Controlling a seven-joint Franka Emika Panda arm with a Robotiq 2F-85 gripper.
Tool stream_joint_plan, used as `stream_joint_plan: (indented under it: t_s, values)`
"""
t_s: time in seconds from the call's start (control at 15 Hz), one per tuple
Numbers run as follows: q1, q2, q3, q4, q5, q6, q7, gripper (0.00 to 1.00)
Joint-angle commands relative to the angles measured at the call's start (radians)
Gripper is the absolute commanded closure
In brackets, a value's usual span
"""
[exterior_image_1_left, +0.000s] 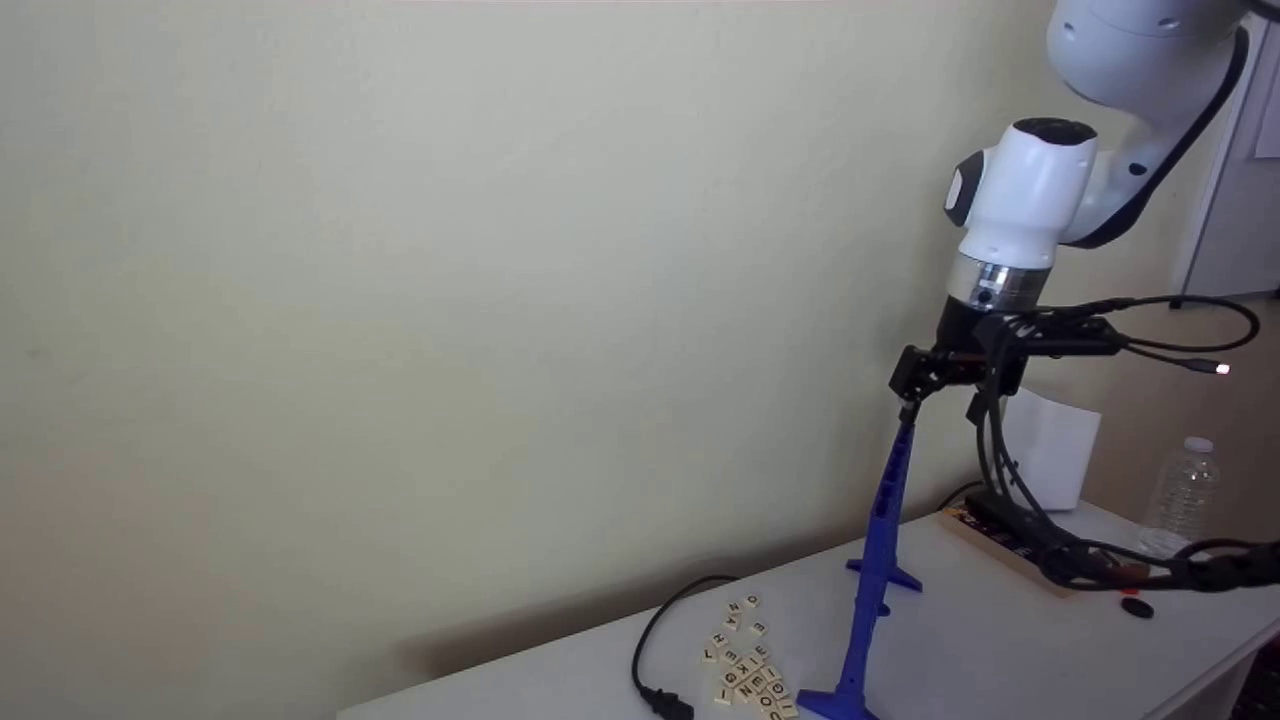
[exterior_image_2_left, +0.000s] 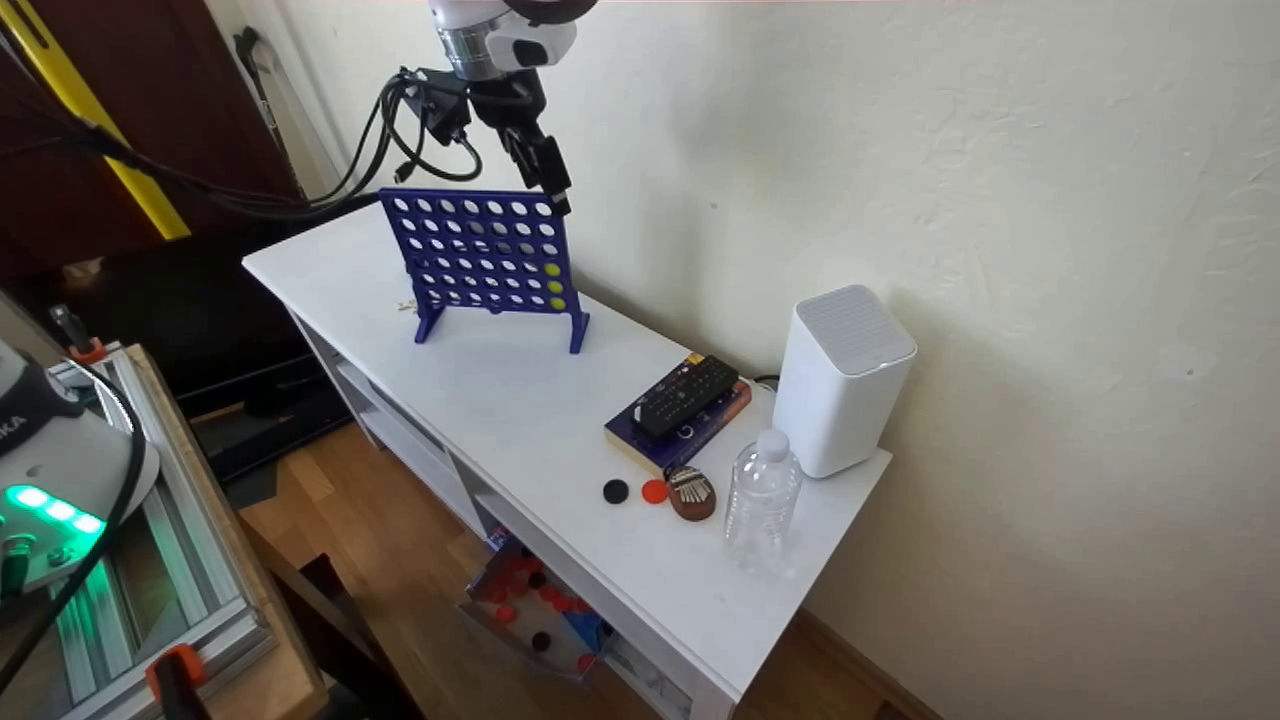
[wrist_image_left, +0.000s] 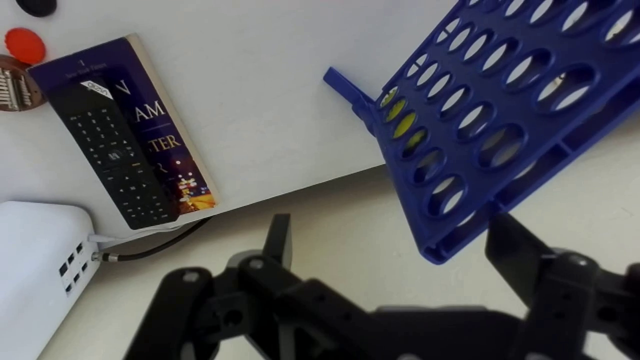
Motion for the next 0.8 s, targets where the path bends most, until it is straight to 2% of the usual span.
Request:
stream_joint_plan:
  t_s: [0.0, 0.53, 0.67, 0.73]
  values:
    - [-0.041, -0.072, 0.061, -0.039, -0.061, -0.015, 0.015, 0.0]
    - [-0.106, -0.249, 0.142, -0.179, -0.173, -0.098, -0.047, 0.0]
    - [-0.072, -0.28, 0.087, -0.241, -0.134, -0.115, -0.126, 0.0]
    - [-0.071, -0.301, 0.08, -0.266, -0.133, -0.128, -0.156, 0.0]
